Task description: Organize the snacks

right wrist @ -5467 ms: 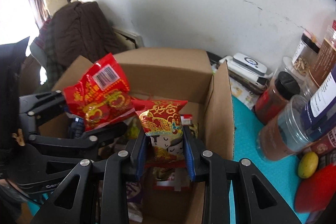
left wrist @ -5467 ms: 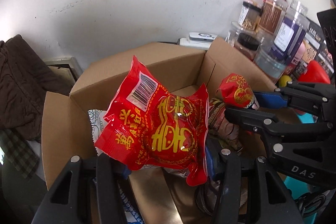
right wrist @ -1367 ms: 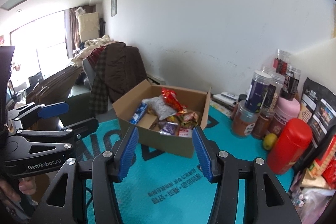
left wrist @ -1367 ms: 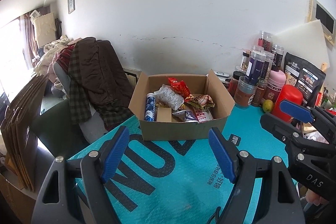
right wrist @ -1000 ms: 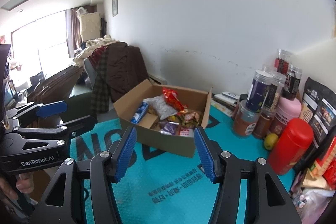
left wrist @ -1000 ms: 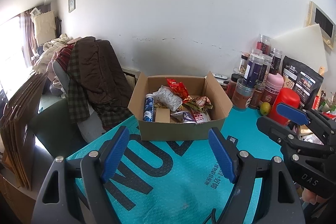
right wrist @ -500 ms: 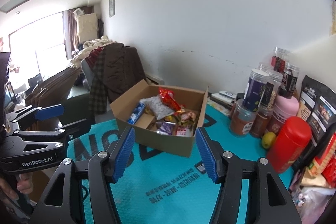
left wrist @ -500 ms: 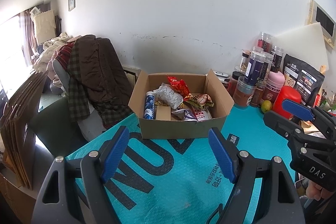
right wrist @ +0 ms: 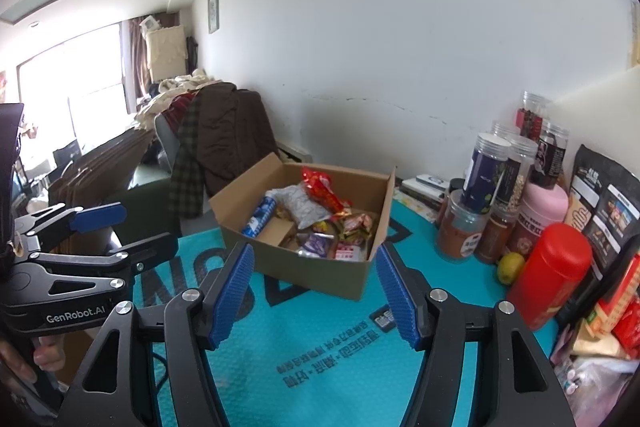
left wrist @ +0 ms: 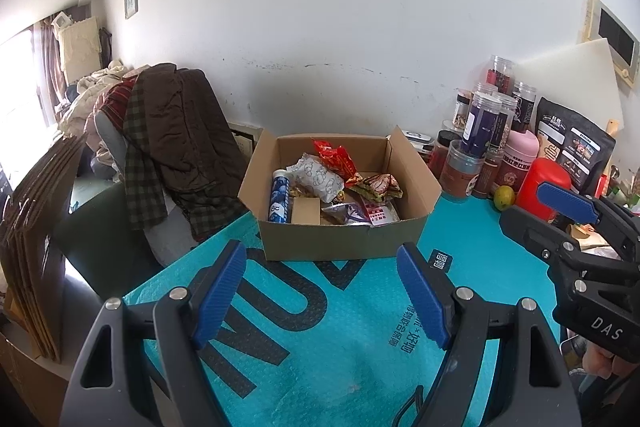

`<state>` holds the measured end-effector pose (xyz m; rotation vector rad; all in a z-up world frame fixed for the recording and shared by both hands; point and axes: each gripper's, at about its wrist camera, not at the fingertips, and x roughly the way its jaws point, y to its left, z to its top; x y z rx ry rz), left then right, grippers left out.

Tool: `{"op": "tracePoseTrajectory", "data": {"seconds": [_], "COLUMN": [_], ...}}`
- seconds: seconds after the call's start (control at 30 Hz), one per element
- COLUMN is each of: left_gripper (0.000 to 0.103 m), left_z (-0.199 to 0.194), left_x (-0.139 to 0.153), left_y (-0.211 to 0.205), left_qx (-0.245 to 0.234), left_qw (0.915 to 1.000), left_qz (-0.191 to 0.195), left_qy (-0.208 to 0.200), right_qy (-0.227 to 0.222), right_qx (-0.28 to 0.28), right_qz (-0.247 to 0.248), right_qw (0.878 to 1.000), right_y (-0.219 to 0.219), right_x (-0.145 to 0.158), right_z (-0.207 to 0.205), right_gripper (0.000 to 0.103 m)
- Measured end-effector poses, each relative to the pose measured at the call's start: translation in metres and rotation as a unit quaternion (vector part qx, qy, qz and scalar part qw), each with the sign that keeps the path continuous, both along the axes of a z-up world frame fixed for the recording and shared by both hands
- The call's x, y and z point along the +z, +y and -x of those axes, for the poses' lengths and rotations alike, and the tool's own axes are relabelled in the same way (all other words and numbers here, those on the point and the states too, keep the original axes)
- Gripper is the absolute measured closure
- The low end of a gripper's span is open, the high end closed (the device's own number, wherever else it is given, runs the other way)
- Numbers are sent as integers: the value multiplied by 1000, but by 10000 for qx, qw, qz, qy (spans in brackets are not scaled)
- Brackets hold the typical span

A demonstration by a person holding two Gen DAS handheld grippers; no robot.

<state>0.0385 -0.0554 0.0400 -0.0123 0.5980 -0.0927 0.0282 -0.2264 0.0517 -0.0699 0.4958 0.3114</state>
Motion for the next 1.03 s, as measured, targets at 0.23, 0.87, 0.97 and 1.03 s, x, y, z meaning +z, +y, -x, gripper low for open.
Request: {"op": "tracePoseTrajectory", "data": {"seconds": [0.23,0.87,0.97,1.03], "left_gripper": [25,25,25,25], "left_z": [-2,-6,-9,-9], "left_x": [-1,-6,-7,-8], "left_y": [2,-1,1,2], "left_qx": [52,109,166,212], "left_qw": [10000,9998,9996,9995], "left_qz": [-16,-154,-148,-175], "left_qy": [12,114,145,129], "right_qy": [11,68,91,109], "right_qx": [14,-12,-23,-27], "right_qz": [36,86,90,97], "right_qw": [10000,9999,9999,9999], "right_y": [2,1,0,1], "right_x": [-1,-5,-6,-7], "right_z": [-1,-5,-7,-7], "right_gripper": [38,35,35,35]}}
